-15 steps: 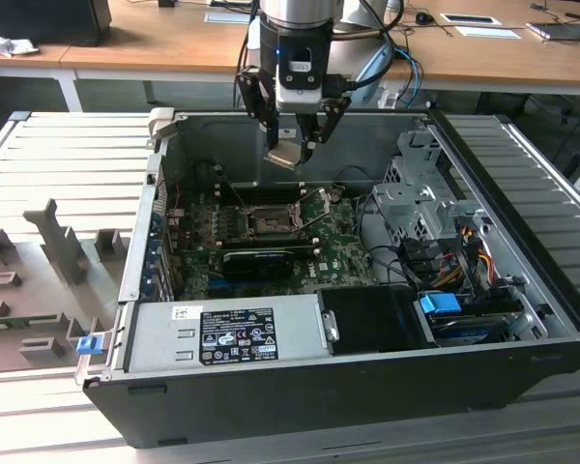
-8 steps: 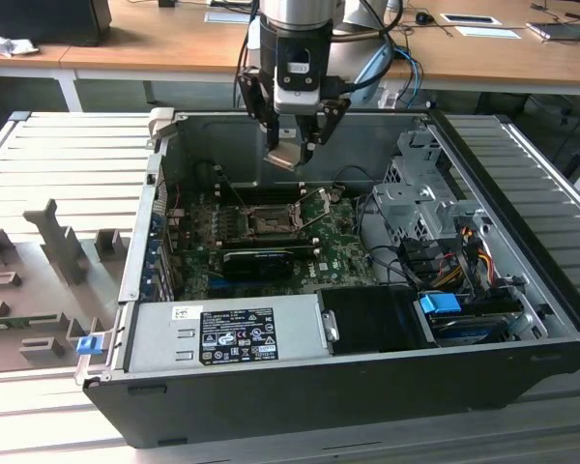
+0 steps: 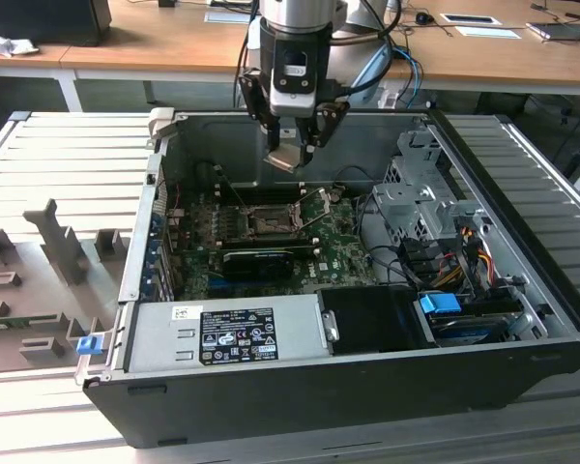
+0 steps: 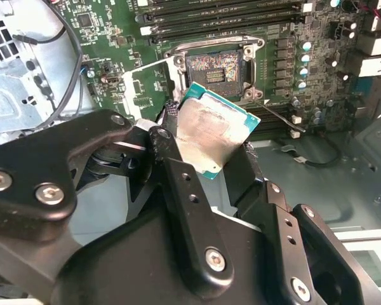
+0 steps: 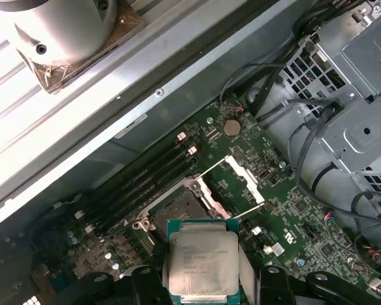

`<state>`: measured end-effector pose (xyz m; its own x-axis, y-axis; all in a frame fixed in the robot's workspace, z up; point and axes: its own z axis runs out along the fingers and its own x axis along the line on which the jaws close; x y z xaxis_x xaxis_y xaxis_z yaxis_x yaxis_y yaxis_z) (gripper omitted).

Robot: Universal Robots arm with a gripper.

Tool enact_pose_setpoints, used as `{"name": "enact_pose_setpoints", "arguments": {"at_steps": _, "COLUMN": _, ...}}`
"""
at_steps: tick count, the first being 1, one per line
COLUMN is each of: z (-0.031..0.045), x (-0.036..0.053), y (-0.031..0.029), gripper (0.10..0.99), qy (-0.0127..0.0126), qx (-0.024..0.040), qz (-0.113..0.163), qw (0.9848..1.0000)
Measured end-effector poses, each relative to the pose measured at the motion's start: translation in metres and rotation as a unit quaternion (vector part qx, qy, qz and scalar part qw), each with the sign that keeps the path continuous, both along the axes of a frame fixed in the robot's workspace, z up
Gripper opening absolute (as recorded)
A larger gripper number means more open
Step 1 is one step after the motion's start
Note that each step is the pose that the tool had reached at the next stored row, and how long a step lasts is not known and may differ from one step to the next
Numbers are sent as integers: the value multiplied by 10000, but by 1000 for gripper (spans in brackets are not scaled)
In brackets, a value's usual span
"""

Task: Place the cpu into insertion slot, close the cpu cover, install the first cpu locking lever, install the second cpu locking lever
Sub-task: 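Place the cpu into insertion slot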

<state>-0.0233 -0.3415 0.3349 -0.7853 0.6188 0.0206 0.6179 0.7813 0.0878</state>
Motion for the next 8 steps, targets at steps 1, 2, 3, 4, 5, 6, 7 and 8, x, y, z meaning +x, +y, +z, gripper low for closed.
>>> {"name": "enact_pose_setpoints", "arguments": {"at_steps": 1, "z": -1, "x": 0, "y": 0, "gripper": 533, "qy": 0, "qx": 0, "qz": -22, "qw": 10000}}
{"name": "enact_pose_setpoints", "arguments": {"at_steps": 2, "z": -3, "x": 0, "y": 0, "gripper": 533, "qy": 0, "qx": 0, "qz": -45, "qw": 10000}}
{"name": "enact_pose_setpoints", "arguments": {"at_steps": 3, "z": -5, "x": 0, "y": 0, "gripper": 533, "qy": 0, "qx": 0, "qz": -103, "qw": 9999}}
{"name": "enact_pose_setpoints", "arguments": {"at_steps": 4, "z": -7, "x": 0, "y": 0, "gripper": 533, "qy": 0, "qx": 1, "qz": -194, "qw": 9998}}
{"name": "enact_pose_setpoints", "arguments": {"at_steps": 5, "z": -9, "x": 0, "y": 0, "gripper": 533, "qy": 0, "qx": 1, "qz": -295, "qw": 9996}}
{"name": "enact_pose_setpoints", "arguments": {"at_steps": 6, "z": -11, "x": 0, "y": 0, "gripper": 533, "qy": 0, "qx": 1, "qz": -367, "qw": 9993}}
{"name": "enact_pose_setpoints", "arguments": {"at_steps": 7, "z": -12, "x": 0, "y": 0, "gripper": 533, "qy": 0, "qx": 1, "qz": -414, "qw": 9991}}
{"name": "enact_pose_setpoints", "arguments": {"at_steps": 8, "z": -13, "x": 0, "y": 0, "gripper": 533, "qy": 0, "qx": 1, "qz": -448, "qw": 9990}}
